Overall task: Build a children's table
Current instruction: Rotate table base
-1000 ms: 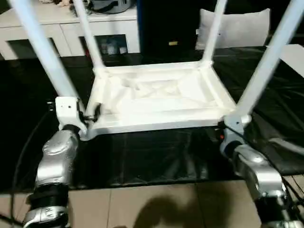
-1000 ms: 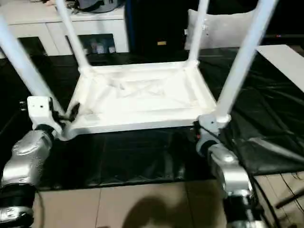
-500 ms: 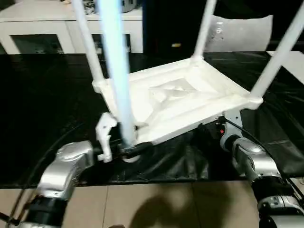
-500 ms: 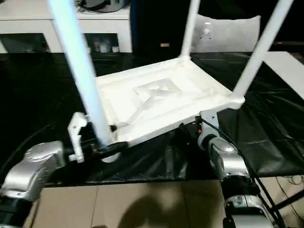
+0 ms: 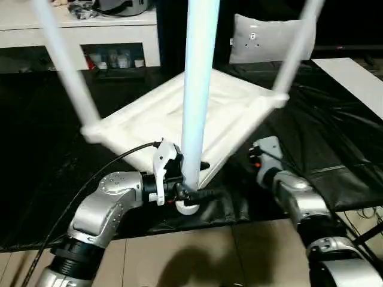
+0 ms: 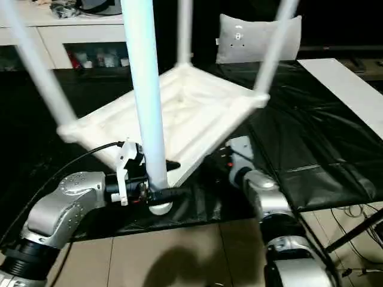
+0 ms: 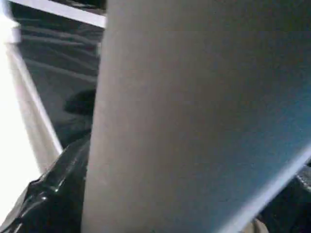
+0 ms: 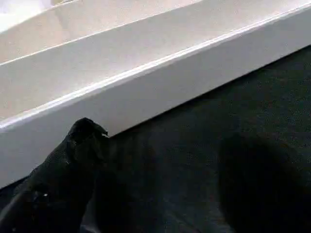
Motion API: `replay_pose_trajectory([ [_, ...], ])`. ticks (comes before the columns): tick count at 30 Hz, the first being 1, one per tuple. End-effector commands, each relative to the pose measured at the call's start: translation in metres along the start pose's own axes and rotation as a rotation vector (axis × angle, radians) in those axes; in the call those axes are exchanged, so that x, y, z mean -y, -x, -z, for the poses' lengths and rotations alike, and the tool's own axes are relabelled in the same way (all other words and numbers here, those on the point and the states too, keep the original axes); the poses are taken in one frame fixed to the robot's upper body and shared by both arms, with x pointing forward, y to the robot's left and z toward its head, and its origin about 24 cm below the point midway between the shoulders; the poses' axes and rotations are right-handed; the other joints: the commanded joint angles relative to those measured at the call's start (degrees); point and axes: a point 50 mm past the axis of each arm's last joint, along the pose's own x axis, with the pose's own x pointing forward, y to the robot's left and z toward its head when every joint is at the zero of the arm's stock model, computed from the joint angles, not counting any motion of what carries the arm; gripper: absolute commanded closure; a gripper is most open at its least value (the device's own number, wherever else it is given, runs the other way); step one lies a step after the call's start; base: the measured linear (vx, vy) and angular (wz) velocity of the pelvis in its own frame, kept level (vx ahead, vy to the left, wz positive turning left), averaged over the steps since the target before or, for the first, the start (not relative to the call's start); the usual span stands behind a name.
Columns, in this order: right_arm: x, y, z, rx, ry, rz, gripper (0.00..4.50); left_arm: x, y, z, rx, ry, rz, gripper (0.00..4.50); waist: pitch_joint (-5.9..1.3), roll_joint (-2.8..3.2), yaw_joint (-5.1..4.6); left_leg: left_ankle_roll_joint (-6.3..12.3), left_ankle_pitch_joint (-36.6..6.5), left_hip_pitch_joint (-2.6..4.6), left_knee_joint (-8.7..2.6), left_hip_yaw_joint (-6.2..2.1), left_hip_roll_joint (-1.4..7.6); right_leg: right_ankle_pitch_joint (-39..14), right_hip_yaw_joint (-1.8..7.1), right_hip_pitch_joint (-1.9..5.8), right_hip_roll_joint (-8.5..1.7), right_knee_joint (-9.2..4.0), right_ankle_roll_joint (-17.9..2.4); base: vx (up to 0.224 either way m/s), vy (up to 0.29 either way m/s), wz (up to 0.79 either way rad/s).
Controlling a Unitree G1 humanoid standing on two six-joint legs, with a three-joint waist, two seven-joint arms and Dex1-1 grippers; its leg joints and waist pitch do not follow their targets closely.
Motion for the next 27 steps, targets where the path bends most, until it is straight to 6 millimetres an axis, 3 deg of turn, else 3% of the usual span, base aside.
replay_pose_trajectory([
  [1,-0.023,-0.013,-0.011,0.021,0.038,-0.115,0.0,0.014,-0.014,0.004,-0.039,0.011,0.11,0.03,-3.41,-0.21,0.66,1.81,-12.34,-0.34,-4.4,-0.06,1.34,-20.76,2.51,3.45,-3.04,-4.03,-10.87,0.0,0.0,0.0],
  [11,-0.046,-0.016,-0.007,0.064,0.052,-0.258,0.0,0.015,-0.016,0.002,-0.042,0.014,0.126,0.03,-3.41,-0.13,0.72,1.76,-12.88,-0.3,-4.49,-0.1,1.39,-19.17,2.63,3.59,-3.05,-3.86,-11.81,0.0,0.0,0.0],
  [17,-0.046,-0.016,-0.006,0.064,0.047,-0.269,0.0,0.015,-0.023,-0.003,0.001,0.017,0.12,0.03,-3.45,-0.25,0.95,1.54,-12.99,-0.07,-4.49,-0.01,1.46,-19.09,2.74,3.47,-3.04,-3.91,-11.85,0.0,0.0,0.0],
  [22,-0.047,-0.015,-0.005,0.068,0.047,-0.285,0.0,0.017,-0.033,-0.007,0.014,0.017,0.137,0.03,-3.47,-0.28,1.12,1.87,-12.09,-0.28,-4.47,-0.04,1.4,-18.32,2.71,3.64,-3.07,-3.83,-11.79,0.0,0.0,0.0],
  [24,-0.048,-0.015,-0.005,0.069,0.048,-0.287,0.0,0.016,-0.035,-0.007,0.008,0.015,0.138,0.03,-3.45,0.11,1.08,1.69,-12.43,-0.29,-4.47,-0.1,1.37,-18.66,2.67,3.66,-3.07,-3.88,-11.66,0.0,0.0,0.0],
  [26,-0.048,-0.015,-0.004,0.07,0.046,-0.281,0.0,0.011,-0.035,-0.006,-0.008,0.007,0.099,0.03,-3.47,-0.12,1.0,1.65,-12.48,-0.33,-4.45,-0.09,1.32,-18.83,2.67,3.72,-3.07,-3.93,-11.53,0.0,0.0,0.0],
  [27,-0.048,-0.015,-0.004,0.072,0.043,-0.28,0.0,0.01,-0.036,-0.006,-0.004,0.003,0.087,0.03,-3.49,0.37,0.99,1.63,-12.48,-0.3,-4.43,-0.15,1.31,-18.77,2.65,3.72,-3.07,-3.94,-11.52,0.0,0.0,0.0],
])
